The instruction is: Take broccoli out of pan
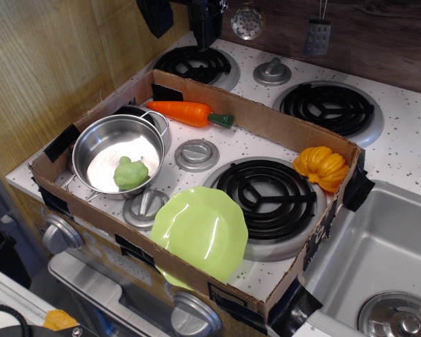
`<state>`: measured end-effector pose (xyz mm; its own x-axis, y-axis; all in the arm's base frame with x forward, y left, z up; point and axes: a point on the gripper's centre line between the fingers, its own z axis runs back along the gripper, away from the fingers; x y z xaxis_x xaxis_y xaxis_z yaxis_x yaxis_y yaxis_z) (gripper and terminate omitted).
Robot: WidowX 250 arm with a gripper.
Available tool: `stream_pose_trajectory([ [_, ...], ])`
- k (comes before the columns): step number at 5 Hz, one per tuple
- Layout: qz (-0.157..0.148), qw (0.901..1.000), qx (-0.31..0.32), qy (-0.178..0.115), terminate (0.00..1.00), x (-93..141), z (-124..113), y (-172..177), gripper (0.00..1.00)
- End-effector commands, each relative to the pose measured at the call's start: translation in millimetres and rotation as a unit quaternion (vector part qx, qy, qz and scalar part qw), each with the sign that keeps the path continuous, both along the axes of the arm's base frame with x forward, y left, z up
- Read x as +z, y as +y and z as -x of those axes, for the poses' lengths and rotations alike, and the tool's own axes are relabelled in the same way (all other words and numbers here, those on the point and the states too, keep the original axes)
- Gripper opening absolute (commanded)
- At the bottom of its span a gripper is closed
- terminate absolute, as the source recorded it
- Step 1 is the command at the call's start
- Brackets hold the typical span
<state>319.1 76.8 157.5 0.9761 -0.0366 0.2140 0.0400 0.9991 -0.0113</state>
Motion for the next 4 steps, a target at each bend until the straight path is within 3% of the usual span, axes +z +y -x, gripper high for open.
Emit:
stream_pose_trajectory([
  [1, 0.0, 1.0, 0.0, 0.0, 0.0, 0, 0, 0, 1.0],
  [2, 0.016, 0.9987, 0.046, -0.015, 0.0, 0, 12, 13, 1.0],
  [3, 0.006, 0.996, 0.086, -0.025, 0.0, -3, 26, 25, 1.0],
  [4, 0.01, 0.9928, 0.118, -0.018, 0.0, -11, 38, 34, 1.0],
])
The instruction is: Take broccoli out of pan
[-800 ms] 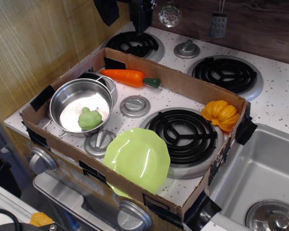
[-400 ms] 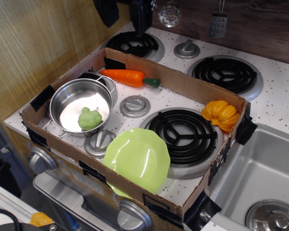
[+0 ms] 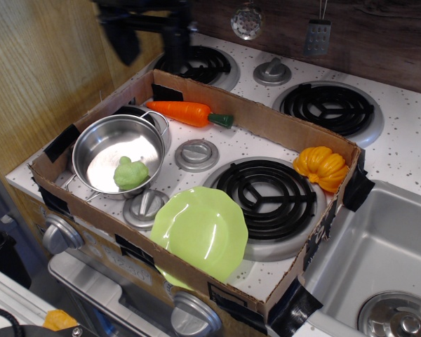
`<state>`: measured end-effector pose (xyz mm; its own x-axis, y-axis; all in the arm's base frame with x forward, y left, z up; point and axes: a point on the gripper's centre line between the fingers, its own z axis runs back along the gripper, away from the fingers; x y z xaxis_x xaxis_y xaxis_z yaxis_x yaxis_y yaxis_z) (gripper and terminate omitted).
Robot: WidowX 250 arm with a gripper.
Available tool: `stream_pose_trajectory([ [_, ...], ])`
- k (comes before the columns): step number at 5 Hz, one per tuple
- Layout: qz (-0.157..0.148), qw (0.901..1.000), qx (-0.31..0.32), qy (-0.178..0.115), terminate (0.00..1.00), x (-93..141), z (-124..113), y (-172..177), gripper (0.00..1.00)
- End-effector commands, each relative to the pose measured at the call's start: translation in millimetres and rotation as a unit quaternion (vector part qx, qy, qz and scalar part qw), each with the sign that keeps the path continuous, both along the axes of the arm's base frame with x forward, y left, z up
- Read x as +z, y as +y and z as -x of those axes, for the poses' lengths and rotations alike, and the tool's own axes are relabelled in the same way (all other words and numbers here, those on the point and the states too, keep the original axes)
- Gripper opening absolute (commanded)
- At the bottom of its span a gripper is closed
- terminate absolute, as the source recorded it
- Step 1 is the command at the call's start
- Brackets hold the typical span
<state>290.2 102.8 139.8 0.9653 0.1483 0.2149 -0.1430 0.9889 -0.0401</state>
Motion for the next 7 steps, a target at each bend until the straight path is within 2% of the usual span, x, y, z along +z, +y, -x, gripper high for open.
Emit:
stream_pose_trajectory([
  [1, -0.006, 0.9979, 0.063, -0.017, 0.0, -6, 19, 16, 1.0],
  [3, -0.024, 0.9912, 0.13, 0.007, 0.0, -43, 38, 19, 1.0],
  [4, -0.046, 0.9911, 0.123, 0.021, 0.0, -48, 34, 19, 1.0],
  [5, -0.05, 0.9905, 0.126, 0.022, 0.0, -58, 35, 19, 1.0],
  [7, -0.034, 0.9885, 0.147, 0.008, 0.0, -86, 41, 15, 1.0],
])
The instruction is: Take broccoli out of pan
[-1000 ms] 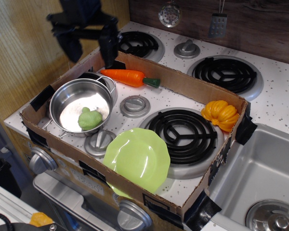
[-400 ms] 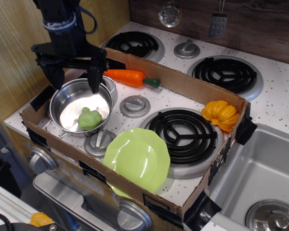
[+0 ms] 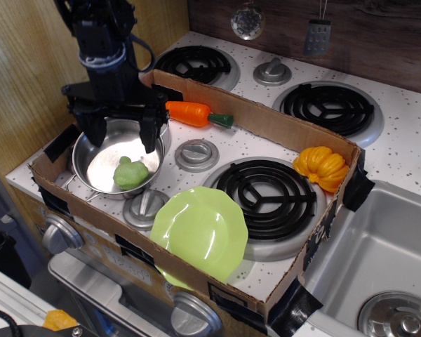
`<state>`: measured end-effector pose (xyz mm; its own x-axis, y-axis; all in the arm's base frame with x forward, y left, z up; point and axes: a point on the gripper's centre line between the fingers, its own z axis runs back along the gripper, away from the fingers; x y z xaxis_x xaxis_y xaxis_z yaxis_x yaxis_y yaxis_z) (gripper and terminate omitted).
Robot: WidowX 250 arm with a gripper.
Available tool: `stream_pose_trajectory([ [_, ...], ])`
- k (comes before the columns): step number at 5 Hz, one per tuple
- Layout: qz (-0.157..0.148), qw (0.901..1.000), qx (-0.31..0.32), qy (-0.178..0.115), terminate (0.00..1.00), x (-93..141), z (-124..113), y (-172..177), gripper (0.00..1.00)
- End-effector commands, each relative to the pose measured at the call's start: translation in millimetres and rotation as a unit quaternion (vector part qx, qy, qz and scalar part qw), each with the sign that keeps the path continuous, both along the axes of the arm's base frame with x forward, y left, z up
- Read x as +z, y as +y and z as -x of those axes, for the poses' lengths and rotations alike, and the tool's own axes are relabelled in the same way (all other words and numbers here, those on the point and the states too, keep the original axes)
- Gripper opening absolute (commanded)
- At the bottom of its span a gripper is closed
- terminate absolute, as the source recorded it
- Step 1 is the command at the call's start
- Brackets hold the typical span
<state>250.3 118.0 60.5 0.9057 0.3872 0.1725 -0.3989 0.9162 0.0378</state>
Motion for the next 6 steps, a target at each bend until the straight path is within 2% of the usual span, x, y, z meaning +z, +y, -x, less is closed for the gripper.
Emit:
stream_pose_trajectory([
  [1, -0.009, 0.9987, 0.045, -0.025, 0.0, -15, 4, 1, 1.0],
  [3, -0.022, 0.9964, 0.074, -0.036, 0.0, -25, -1, 11, 1.0],
  [6, -0.015, 0.9964, 0.069, -0.046, 0.0, -37, 10, 16, 1.0],
])
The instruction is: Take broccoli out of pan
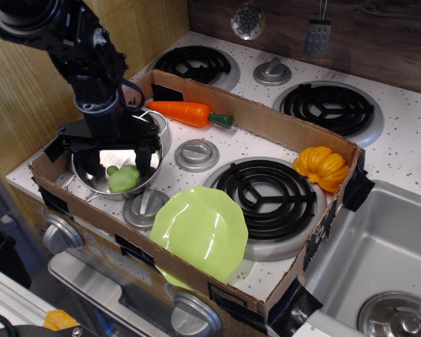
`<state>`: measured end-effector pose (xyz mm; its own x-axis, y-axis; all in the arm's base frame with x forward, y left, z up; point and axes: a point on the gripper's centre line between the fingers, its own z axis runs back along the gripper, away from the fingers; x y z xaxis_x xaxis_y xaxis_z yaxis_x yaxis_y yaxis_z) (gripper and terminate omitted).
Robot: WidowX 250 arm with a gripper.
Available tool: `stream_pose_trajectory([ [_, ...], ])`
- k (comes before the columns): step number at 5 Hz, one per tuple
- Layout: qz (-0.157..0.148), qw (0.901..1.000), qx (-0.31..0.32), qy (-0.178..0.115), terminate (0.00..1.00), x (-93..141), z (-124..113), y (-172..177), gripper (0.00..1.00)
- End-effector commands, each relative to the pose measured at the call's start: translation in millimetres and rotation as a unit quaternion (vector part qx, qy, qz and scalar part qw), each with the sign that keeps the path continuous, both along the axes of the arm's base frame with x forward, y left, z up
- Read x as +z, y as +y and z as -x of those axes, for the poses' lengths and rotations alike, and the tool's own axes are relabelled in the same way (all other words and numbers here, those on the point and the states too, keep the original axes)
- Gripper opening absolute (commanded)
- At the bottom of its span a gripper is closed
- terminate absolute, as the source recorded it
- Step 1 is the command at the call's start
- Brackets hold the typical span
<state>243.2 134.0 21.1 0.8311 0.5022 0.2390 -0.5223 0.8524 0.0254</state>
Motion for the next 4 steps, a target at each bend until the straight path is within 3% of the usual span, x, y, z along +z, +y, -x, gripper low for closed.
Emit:
stream_pose_trajectory([
  [1, -0.002, 0.9999, 0.002, -0.014, 0.0, 0, 3, -5, 0.0],
  [3, -0.002, 0.9998, -0.017, -0.008, 0.0, 3, -4, -8, 0.0],
  [4, -0.018, 0.9986, -0.049, 0.005, 0.0, 25, -20, -2, 0.0],
])
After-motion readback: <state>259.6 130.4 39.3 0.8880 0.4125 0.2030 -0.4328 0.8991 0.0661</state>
